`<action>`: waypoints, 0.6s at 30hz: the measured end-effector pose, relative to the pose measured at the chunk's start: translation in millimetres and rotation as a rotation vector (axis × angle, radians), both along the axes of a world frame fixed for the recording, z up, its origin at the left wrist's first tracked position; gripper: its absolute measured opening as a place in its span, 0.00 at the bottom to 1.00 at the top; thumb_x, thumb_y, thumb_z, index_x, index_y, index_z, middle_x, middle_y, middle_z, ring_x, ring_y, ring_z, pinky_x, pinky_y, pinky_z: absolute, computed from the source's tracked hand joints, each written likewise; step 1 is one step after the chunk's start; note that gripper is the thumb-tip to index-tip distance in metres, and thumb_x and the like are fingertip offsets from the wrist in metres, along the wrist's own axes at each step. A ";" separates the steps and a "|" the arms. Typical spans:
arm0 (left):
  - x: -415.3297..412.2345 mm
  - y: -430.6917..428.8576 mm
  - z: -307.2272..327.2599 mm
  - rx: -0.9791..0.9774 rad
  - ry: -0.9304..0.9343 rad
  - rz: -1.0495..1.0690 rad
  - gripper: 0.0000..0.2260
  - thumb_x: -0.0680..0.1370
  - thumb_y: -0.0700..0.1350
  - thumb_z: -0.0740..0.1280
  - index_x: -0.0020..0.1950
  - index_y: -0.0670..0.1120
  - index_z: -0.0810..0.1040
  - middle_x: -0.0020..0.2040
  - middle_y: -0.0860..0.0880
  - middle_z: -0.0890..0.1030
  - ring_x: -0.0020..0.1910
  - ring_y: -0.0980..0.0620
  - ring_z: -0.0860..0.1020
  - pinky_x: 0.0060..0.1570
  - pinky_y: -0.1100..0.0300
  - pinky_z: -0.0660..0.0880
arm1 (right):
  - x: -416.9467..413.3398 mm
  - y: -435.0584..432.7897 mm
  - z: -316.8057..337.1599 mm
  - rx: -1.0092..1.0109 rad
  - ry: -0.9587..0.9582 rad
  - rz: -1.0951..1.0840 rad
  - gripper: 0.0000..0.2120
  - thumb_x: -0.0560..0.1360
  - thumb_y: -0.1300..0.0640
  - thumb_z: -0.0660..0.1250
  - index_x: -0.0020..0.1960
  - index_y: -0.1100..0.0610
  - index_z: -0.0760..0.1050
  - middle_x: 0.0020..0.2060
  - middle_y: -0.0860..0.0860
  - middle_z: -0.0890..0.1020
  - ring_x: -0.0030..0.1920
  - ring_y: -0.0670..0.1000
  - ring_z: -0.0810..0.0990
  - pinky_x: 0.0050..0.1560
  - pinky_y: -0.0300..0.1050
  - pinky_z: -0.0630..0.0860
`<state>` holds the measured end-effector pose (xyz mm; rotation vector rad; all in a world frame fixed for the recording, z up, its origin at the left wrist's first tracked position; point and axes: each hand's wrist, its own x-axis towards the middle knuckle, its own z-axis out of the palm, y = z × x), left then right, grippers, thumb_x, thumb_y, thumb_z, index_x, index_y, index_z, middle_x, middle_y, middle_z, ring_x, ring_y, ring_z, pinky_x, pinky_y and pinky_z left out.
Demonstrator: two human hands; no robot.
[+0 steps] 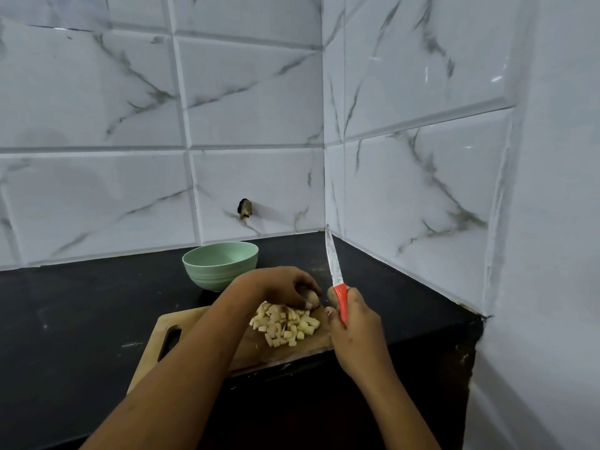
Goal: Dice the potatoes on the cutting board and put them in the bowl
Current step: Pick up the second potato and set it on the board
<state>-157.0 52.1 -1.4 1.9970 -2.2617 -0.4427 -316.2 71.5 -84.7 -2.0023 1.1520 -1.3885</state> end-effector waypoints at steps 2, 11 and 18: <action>0.5 -2.7 -3.1 -0.045 0.011 0.002 0.17 0.78 0.44 0.67 0.66 0.51 0.74 0.64 0.51 0.73 0.61 0.51 0.72 0.58 0.60 0.70 | -0.6 0.2 0.4 -0.004 -0.001 0.005 0.12 0.79 0.59 0.63 0.61 0.57 0.72 0.48 0.49 0.79 0.44 0.44 0.77 0.35 0.26 0.69; 41.4 34.5 6.5 -0.461 0.071 0.193 0.11 0.80 0.44 0.63 0.62 0.47 0.75 0.56 0.51 0.76 0.53 0.55 0.72 0.52 0.62 0.66 | -0.1 1.6 0.1 -0.019 0.004 0.016 0.09 0.78 0.59 0.63 0.59 0.57 0.72 0.48 0.50 0.79 0.45 0.48 0.79 0.40 0.35 0.73; 80.7 84.2 -9.5 -0.309 -0.132 0.403 0.10 0.80 0.52 0.60 0.56 0.52 0.76 0.56 0.52 0.78 0.53 0.52 0.75 0.57 0.52 0.74 | 1.8 4.6 3.7 0.030 0.007 0.019 0.10 0.79 0.57 0.63 0.59 0.58 0.72 0.50 0.52 0.78 0.47 0.51 0.79 0.43 0.39 0.71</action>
